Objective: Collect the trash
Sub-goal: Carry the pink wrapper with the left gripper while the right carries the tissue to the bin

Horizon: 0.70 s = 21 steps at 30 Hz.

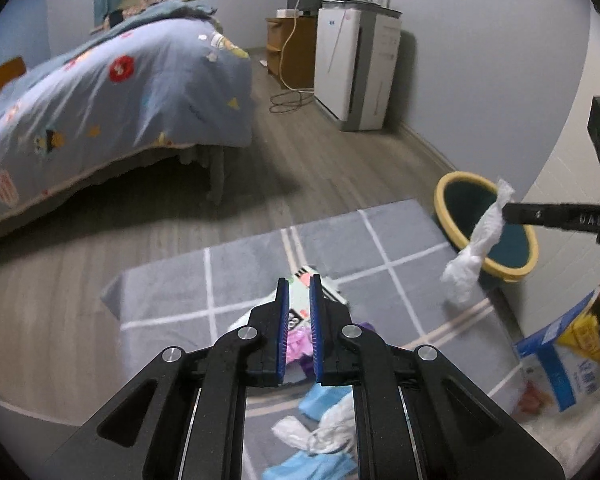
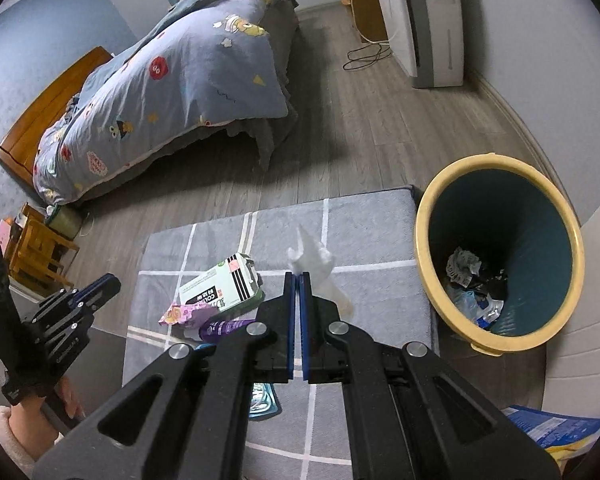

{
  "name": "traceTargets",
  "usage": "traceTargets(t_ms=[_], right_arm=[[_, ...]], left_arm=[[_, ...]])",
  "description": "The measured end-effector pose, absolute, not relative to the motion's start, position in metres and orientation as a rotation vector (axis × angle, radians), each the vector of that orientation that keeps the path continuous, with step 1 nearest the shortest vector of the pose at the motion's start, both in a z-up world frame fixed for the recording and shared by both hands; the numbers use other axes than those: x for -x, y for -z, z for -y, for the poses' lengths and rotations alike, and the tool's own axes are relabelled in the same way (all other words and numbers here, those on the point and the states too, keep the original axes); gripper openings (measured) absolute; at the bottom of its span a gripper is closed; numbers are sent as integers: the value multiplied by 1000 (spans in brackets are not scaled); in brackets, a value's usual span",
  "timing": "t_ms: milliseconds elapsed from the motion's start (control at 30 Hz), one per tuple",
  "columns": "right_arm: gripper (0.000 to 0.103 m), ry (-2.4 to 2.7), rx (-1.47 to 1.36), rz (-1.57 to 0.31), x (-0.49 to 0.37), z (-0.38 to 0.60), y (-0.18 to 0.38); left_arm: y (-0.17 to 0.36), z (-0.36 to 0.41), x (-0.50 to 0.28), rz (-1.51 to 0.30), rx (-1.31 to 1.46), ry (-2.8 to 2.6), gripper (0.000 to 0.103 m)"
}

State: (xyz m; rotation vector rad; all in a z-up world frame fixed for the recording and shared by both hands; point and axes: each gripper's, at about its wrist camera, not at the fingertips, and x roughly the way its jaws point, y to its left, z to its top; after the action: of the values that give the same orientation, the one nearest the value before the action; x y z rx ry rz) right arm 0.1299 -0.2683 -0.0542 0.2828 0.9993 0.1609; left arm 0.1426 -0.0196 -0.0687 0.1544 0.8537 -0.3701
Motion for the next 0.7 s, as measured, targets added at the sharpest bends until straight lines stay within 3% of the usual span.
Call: traceTargets(t_ms=[100, 167, 233, 500, 533, 600, 633, 700], right_arm=[[2, -168, -288, -1003, -129, 269, 55], [2, -169, -285, -1007, -129, 268, 56], [2, -170, -292, -1010, -130, 268, 56], [2, -173, -280, -1018, -129, 264, 59], [2, -172, -278, -1019, -129, 264, 59], [2, -171, -278, -1021, -130, 265, 60], [2, -170, -278, -1021, -130, 265, 60], [2, -170, -280, -1021, -131, 266, 60]], left_arm=[[92, 15, -149, -944, -148, 351, 18], [108, 13, -150, -994, -152, 352, 38], [125, 18, -148, -1030, -212, 347, 47], [172, 46, -150, -1089, -401, 373, 53], [175, 46, -152, -1095, -405, 373, 52], [179, 46, -154, -1106, -391, 384, 28], [180, 47, -155, -1109, -393, 378, 5], [174, 44, -156, -1095, -354, 392, 3]])
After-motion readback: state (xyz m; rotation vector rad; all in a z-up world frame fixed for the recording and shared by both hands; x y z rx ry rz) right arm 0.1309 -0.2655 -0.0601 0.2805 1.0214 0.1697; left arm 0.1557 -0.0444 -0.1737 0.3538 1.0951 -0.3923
